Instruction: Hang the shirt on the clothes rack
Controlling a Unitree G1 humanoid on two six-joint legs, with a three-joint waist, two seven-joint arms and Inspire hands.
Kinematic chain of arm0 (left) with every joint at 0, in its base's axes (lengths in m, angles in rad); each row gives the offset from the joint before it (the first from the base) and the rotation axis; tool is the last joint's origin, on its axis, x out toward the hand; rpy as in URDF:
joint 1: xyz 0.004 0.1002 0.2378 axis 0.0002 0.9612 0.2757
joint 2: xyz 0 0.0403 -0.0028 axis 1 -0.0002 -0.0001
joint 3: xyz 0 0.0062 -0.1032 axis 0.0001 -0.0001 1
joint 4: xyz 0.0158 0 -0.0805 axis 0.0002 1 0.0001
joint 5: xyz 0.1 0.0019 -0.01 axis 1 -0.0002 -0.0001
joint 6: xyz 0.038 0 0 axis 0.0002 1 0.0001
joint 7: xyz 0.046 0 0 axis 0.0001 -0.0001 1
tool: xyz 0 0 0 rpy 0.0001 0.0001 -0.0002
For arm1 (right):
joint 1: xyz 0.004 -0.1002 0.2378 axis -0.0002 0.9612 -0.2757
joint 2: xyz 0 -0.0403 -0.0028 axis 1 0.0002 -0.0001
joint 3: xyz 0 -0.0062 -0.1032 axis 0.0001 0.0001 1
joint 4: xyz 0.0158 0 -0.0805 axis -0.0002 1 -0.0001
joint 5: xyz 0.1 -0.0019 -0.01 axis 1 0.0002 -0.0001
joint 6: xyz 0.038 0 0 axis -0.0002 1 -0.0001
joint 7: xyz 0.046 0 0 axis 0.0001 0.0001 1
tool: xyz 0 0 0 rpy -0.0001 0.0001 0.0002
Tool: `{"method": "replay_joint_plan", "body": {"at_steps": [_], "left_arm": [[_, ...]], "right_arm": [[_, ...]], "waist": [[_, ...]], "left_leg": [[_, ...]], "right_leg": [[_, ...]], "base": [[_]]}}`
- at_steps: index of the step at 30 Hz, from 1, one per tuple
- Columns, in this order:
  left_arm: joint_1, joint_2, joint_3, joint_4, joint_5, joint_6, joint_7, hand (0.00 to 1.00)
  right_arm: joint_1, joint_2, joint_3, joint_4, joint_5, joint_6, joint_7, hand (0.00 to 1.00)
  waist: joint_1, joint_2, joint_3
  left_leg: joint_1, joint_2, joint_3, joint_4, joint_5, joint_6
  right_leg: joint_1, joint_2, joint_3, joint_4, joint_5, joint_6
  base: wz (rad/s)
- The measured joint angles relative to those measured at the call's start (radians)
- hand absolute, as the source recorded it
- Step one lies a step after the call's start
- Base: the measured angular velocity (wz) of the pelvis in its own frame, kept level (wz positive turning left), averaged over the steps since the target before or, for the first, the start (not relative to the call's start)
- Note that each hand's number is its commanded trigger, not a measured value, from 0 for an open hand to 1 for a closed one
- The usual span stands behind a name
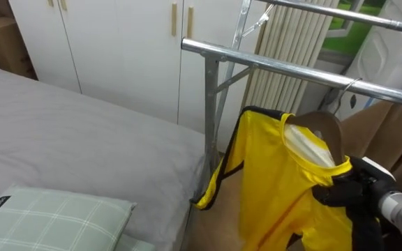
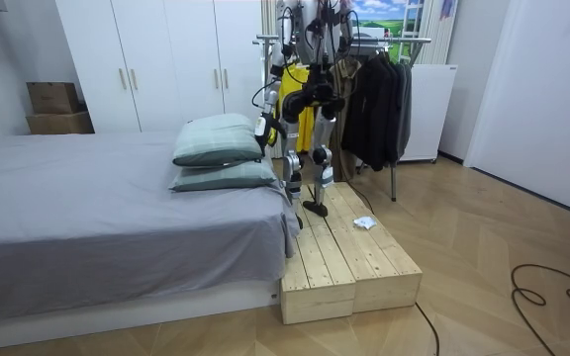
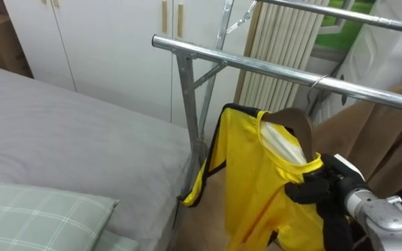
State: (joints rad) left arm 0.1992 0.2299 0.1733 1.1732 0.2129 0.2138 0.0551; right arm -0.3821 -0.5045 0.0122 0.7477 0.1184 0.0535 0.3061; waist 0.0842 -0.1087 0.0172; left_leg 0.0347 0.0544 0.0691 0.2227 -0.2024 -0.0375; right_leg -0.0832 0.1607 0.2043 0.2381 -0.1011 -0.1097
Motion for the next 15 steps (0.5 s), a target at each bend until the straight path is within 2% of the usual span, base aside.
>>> {"method": "replay_joint_plan", "body": {"at_steps": [6, 15], "left_arm": [[0.0, 0.0, 0.0, 0.002, 0.0, 0.0, 0.0, 0.0], [0.001, 0.0, -0.002, 0.005, 0.0, 0.0, -0.001, 0.0]], "right_arm": [[0.0, 0.001, 0.0, 0.006, 0.0, -0.01, -0.004, 1.0], [0.0, 0.009, 0.0, 0.015, -0.004, -0.021, -0.021, 1.0]], "waist": [[0.001, -0.005, 0.0028], [0.002, -0.005, 0.0029]], "left_leg": [[0.001, -0.001, 0.004, 0.0, 0.0, 0.0], [0.002, -0.001, 0.01, 0.0, 0.0, 0.0]], "right_leg": [[0.0, 0.0, 0.006, 0.0, 0.0, 0.002], [0.0, 0.0, 0.013, 0.0, 0.0, 0.004]], "base": [[-0.01], [-0.01]]}}
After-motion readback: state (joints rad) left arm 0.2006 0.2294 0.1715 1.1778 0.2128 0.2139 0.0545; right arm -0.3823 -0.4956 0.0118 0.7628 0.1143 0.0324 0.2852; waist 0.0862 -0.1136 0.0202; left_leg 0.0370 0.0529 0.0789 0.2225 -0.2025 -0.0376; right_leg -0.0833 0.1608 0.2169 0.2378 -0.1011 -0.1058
